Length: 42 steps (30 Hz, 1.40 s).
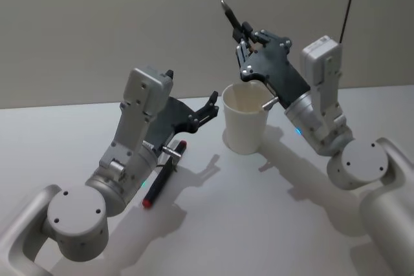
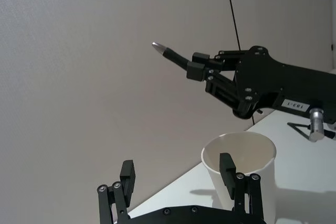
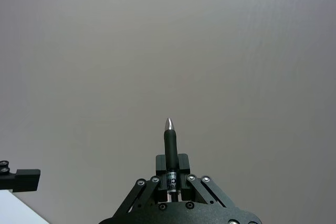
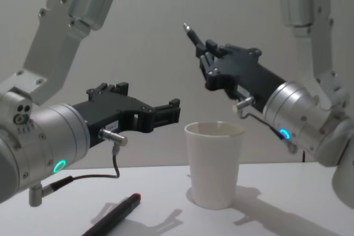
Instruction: Place the pen into the pen holder.
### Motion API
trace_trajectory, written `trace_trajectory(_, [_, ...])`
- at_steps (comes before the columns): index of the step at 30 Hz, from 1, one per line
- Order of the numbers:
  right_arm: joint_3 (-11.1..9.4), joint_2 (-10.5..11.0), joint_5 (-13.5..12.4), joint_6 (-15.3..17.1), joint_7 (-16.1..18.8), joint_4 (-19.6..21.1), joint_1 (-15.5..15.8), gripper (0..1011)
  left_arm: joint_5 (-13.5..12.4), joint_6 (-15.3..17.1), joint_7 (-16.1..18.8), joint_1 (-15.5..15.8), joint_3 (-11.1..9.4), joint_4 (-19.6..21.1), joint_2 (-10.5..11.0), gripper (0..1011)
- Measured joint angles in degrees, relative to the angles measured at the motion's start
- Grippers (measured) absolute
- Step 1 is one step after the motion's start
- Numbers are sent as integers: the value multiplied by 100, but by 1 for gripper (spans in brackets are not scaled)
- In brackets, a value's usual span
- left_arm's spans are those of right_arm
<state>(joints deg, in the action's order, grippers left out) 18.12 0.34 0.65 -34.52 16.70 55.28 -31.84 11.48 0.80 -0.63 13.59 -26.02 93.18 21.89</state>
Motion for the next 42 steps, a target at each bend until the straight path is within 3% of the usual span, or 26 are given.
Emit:
trace_trajectory(14, [117, -162, -79, -340, 106, -695, -202, 117, 0, 0, 0, 0, 0, 0, 0, 1001])
trace_trajectory(30, [168, -220, -62, -464, 78, -987, -246, 117, 0, 0, 0, 0, 0, 0, 0, 1001])
trace_trajectory(38, [177, -227, -50, -484, 59, -1033, -249, 310, 0, 0, 0, 0, 0, 0, 0, 1001])
trace_trajectory(42, [180, -229, -45, -490, 53, -1050, -251, 471, 0, 0, 0, 0, 0, 0, 0, 1001])
